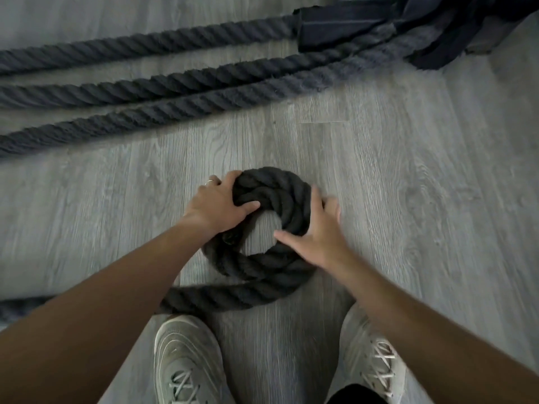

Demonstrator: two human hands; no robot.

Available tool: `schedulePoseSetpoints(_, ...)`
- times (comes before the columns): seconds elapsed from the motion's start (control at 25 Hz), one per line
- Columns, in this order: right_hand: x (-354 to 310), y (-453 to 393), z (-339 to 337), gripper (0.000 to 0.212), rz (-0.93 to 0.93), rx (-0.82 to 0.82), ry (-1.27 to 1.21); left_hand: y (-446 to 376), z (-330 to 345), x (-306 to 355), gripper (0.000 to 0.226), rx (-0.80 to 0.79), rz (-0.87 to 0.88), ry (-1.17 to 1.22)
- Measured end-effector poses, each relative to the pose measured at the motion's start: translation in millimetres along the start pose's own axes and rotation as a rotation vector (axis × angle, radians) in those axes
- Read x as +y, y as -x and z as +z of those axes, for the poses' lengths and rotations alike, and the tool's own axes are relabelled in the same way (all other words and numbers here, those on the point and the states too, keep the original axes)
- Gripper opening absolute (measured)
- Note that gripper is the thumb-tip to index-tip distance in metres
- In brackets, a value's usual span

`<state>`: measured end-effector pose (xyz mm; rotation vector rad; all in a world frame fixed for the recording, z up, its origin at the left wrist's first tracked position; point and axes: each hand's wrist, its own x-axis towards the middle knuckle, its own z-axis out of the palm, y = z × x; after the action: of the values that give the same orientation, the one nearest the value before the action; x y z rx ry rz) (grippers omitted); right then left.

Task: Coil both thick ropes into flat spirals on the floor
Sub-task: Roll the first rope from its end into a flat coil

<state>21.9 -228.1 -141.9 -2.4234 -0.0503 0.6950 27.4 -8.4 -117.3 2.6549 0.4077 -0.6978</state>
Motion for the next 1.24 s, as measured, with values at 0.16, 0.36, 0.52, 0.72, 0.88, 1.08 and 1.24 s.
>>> schedulePoseSetpoints(0.16, -28, -52, -49, 0.124, -0.290, -0.192, 0.254, 28, 13, -14, 0.087, 0.100, -0.261, 0.061)
schedulePoseSetpoints(0.36, -23, -17, -9, 0.120, -0.031, 0.238, 0.123, 48, 27, -15, 0.079, 0.178, -0.379, 0.192)
schedulePoseSetpoints(0.52, -6, 49, 43, 0.118, 0.161, 0.322, -0.057, 42, 20, -11, 0.082, 0.097, -0.384, 0.264)
schedulePoseSetpoints(0.72, 0, 35, 39, 0.115, 0.063, 0.286, -0.091, 12, -3, 5, 0.104, 0.134, -0.122, -0.030)
schedulePoseSetpoints(0.88, 8, 21, 25, 0.117, -0.057, 0.196, -0.073, -19, -15, -3, 0.088, 0.022, 0.112, 0.042)
schedulePoseSetpoints(1.08, 5, -42, -43, 0.098, -0.290, 0.000, 0.199, 10, 0, -5, 0.082, 0.167, -0.133, 0.154)
schedulePoseSetpoints(1.24, 1, -39, -28, 0.077, -0.200, 0.289, 0.213, 48, 31, -14, 0.090, 0.303, -0.276, 0.340)
